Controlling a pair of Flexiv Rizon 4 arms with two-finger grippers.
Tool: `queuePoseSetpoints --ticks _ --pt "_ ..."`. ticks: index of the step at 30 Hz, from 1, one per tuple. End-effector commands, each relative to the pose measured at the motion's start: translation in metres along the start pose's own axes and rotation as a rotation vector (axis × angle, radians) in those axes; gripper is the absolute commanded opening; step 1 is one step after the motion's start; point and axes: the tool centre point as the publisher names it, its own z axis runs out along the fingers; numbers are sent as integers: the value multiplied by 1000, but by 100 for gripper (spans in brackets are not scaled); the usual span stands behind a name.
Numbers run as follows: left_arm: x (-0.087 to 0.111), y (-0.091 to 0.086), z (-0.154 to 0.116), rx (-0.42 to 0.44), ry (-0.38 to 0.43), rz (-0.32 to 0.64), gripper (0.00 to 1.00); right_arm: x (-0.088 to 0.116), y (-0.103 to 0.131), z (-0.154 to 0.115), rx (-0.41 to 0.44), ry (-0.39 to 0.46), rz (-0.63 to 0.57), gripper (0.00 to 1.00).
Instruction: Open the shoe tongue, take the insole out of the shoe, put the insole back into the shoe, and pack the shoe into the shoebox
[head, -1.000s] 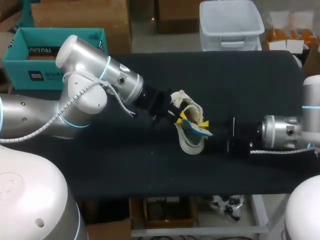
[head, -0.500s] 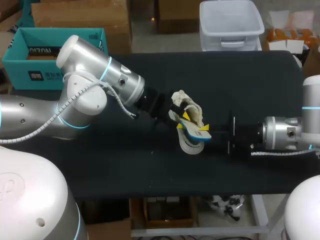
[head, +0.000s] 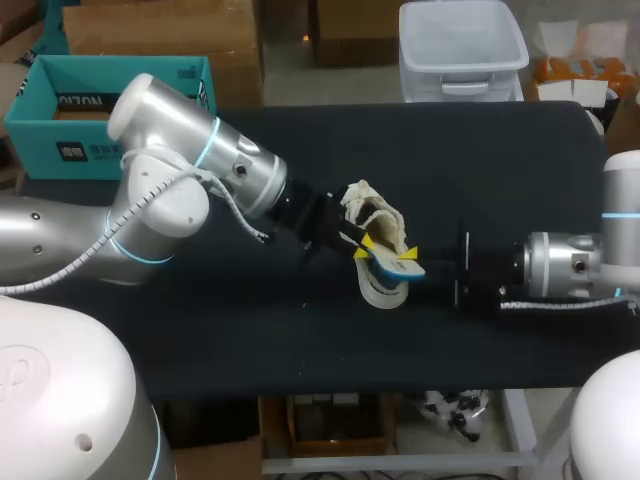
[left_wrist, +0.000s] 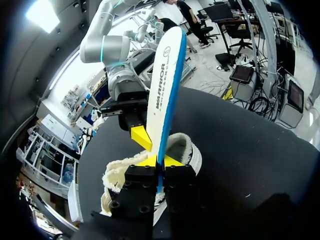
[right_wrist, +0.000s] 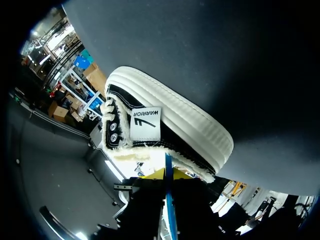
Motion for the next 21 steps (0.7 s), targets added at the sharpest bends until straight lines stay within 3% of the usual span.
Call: queuePoseSetpoints --ticks 1,10,19,20,21 --pt "-6 7 10 -22 10 -7 0 4 11 5 16 -4 1 0" --pt "-16 20 14 -45 9 -40 0 10 28 12 31 -23 24 0" --pt "-9 20 8 -27 19 -22 0 9 17 12 10 -29 18 0" --pt "-8 20 7 -27 19 -21 0 8 13 11 4 -25 14 15" --pt "-7 20 7 -26 19 -20 0 8 9 10 -6 -22 12 44"
